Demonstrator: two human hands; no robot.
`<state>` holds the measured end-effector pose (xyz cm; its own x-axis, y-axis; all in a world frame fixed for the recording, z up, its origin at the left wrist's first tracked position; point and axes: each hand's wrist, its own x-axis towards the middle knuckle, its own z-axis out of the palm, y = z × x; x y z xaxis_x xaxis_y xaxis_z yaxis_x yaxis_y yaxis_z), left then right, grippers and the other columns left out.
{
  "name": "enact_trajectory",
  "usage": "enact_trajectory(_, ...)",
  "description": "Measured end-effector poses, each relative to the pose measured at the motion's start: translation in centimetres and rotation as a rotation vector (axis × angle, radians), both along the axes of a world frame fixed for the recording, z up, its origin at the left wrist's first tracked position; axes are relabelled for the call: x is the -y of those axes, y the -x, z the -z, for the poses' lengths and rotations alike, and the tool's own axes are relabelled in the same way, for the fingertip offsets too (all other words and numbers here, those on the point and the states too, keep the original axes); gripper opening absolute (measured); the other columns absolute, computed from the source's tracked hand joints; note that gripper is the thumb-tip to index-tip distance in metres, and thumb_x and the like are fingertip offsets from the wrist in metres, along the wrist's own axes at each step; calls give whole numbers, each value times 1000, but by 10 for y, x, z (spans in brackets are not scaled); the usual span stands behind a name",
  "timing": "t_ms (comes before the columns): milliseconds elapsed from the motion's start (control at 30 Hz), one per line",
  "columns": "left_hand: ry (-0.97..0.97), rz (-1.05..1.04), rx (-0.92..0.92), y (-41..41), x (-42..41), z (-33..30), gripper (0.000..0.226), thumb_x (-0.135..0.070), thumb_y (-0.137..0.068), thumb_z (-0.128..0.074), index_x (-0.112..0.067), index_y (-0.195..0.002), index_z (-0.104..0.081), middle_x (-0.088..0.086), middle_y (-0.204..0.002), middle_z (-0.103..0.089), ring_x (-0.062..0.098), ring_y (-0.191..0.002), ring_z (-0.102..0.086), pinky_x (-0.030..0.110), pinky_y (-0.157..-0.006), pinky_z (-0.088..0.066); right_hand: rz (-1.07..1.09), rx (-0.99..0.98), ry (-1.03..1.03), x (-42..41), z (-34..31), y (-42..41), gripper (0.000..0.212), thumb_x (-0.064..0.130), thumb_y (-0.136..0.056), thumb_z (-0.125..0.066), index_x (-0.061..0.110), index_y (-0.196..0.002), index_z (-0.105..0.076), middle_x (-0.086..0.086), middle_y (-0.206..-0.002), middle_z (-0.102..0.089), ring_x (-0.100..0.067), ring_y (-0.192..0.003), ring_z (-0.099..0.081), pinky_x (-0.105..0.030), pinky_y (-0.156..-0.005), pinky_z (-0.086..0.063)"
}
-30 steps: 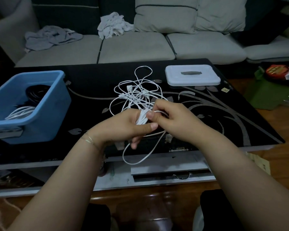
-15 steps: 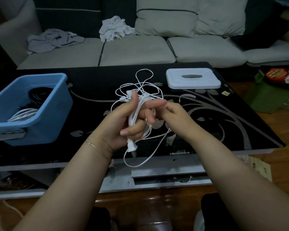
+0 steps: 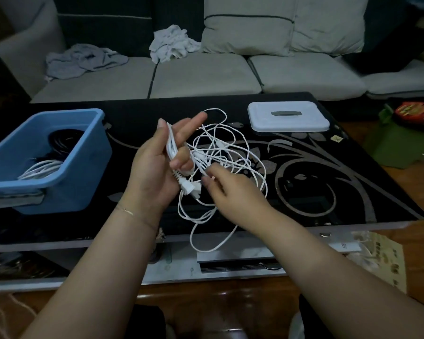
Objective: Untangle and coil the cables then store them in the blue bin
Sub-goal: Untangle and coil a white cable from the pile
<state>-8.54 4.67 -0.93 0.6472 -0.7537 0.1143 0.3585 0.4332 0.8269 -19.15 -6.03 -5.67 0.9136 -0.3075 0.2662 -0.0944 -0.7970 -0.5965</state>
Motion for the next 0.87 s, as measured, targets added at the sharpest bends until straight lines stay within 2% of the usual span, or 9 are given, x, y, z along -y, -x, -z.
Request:
enact_trajectory(167,-78,-153,31,-4,-2,3,41,-25,-105,-32,2,-134,-38,7,-126,-65,3,-42,-37,16,-49,-39,-123,-49,100,-8,2,1,26,37,-98,-44,19,-80,-44,8,-63,-41,-16,-65,-42,-33,-53,-27)
enact_trajectory(267,-204,-234,154,-4,1,5,30,-23,-104,-37,-18,-114,-65,8,-115,-67,5,-45,-40,21,-54,-40,-155,-53,117,-5,5,2,21,35,-98,-44,25,-81,-39,9,-66,-40,-17,-70,-43,-33,-58,-27)
enact_trajectory(334,-361,-290,314,-3,4,9,40,-26,-104,-37,-29,-97,-76,15,-96,-65,6,-46,-45,25,-58,-40,-171,-61,152,-2,7,1,17,32,-98,-44,27,-83,-38,8,-73,-44,-20,-76,-46,-32,-62,-28)
enact_trajectory(434,-478,-300,406,0,10,12,29,-23,-105,-33,-13,-119,-57,3,-85,-73,9,-57,-63,24,-59,-51,-167,-61,210,1,8,-1,14,30,-98,-44,21,-89,-47,-3,-87,-58,-26,-89,-51,-33,-70,-33)
enact_trajectory(501,-552,-294,467,2,15,15,18,-17,-105,-32,-15,-105,-50,1,-82,-70,9,-70,-68,26,-61,-55,-155,-47,261,2,8,-2,19,30,-98,-46,15,-89,-52,-7,-91,-62,-29,-93,-53,-36,-78,-36)
enact_trajectory(601,-816,-320,804,3,16,23,35,-22,-103,-38,-11,-79,-61,-5,-73,-67,1,-69,-66,28,-68,-56,-122,-1,313,4,4,-2,20,32,-94,-49,18,-82,-50,-8,-90,-63,-29,-93,-54,-37,-84,-36)
enact_trajectory(701,-1057,-220,1139,4,15,29,34,-33,-101,-39,-7,-82,-50,2,-76,-60,24,-75,-61,33,-65,-45,-91,-8,401,5,3,-3,25,34,-90,-52,11,-89,-61,-8,-93,-63,-27,-98,-53,-36,-90,-33)
enact_trajectory(801,-1155,-145,1226,7,16,25,35,-37,-102,-34,-9,-88,-48,9,-93,-60,30,-93,-58,35,-75,-42,-65,-23,453,7,5,-5,30,38,-86,-57,9,-88,-66,-7,-87,-63,-27,-94,-53,-36,-90,-34)
enact_trajectory(868,-1197,-80,1228,10,14,21,45,-43,-102,-28,-9,-84,-51,5,-85,-65,28,-88,-64,34,-75,-46,-43,21,464,11,6,-5,32,42,-81,-57,11,-80,-67,-5,-76,-62,-27,-86,-56,-37,-86,-38)
